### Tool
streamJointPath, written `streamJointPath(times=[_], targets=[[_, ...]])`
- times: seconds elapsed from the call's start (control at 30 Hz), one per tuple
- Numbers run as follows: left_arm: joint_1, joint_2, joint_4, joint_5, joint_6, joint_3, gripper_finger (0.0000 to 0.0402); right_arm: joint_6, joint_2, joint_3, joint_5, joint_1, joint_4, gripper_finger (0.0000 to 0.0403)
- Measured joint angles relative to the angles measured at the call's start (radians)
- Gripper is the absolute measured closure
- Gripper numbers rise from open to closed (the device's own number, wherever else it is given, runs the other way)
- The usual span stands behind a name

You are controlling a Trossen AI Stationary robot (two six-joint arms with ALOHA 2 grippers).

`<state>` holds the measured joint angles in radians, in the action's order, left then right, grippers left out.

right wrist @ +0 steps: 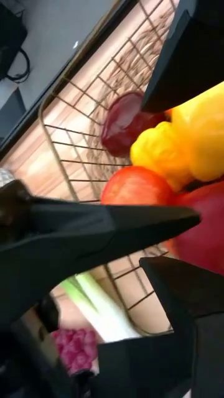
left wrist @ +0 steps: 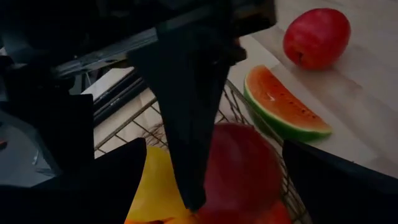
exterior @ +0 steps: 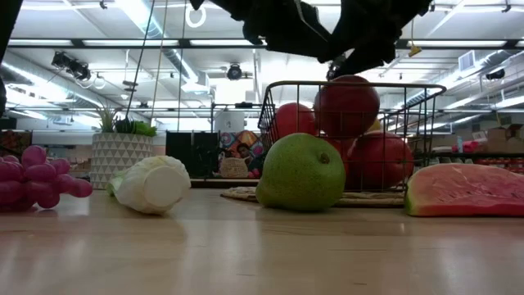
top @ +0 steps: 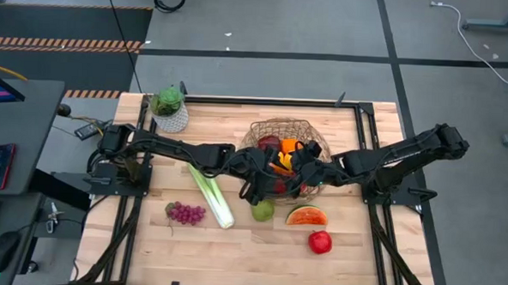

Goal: Build produce basket
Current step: Put the green pear into the brown wire basket

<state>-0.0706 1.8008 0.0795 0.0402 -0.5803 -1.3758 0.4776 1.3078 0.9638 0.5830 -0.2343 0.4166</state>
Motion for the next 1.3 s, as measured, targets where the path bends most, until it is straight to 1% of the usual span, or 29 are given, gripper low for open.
streamJointPath(times=[0.1, 0.2, 0.3, 0.37, 0.5, 0.57, 0.67, 0.8, 0.87, 1.03, 1.1, 1.2, 1.3], targets=[[-0.002, 0.000, 0.008, 0.000, -0.003, 0.000, 0.0013, -0.003, -0.003, 0.000, -0.001, 0.000, 0.005, 0.0004], [-0.001, 0.000, 0.037, 0.022, -0.024, 0.000, 0.0004, -0.005, -0.045, 0.004, 0.000, -0.005, 0.039, 0.0004], [-0.007, -0.017, 0.078, 0.095, -0.041, 0.001, 0.0006, 0.018, -0.101, 0.016, 0.016, -0.026, 0.104, 0.0004], [-0.007, -0.045, 0.128, 0.129, -0.054, 0.001, 0.0006, 0.036, -0.133, 0.016, 0.058, -0.048, 0.156, 0.0004], [-0.004, -0.118, 0.202, 0.126, 0.020, 0.001, 0.0006, 0.079, -0.182, 0.016, 0.153, -0.096, 0.253, 0.0004], [-0.005, -0.158, 0.258, 0.114, 0.049, 0.001, 0.0006, 0.072, -0.203, 0.016, 0.176, -0.118, 0.272, 0.0004], [-0.021, -0.208, 0.297, 0.114, 0.076, 0.008, 0.0006, 0.033, -0.227, 0.016, 0.180, -0.144, 0.273, 0.0004], [-0.068, -0.265, 0.319, 0.122, 0.109, 0.061, 0.0006, -0.028, -0.240, 0.016, 0.177, -0.160, 0.274, 0.0004], [-0.100, -0.287, 0.324, 0.156, 0.122, 0.100, 0.0006, -0.050, -0.243, 0.016, 0.178, -0.160, 0.270, 0.0004], [-0.209, -0.321, 0.324, 0.366, 0.167, 0.194, 0.0006, -0.120, -0.248, 0.016, 0.182, -0.148, 0.257, 0.0004], [-0.257, -0.336, 0.325, 0.415, 0.193, 0.224, 0.0006, -0.150, -0.251, 0.016, 0.187, -0.138, 0.240, 0.0004], [-0.309, -0.345, 0.324, 0.418, 0.246, 0.263, 0.0006, -0.191, -0.251, 0.016, 0.192, -0.119, 0.199, 0.0004], [-0.325, -0.343, 0.305, 0.413, 0.341, 0.298, 0.0006, -0.218, -0.243, 0.016, 0.184, -0.098, 0.161, 0.0004]])
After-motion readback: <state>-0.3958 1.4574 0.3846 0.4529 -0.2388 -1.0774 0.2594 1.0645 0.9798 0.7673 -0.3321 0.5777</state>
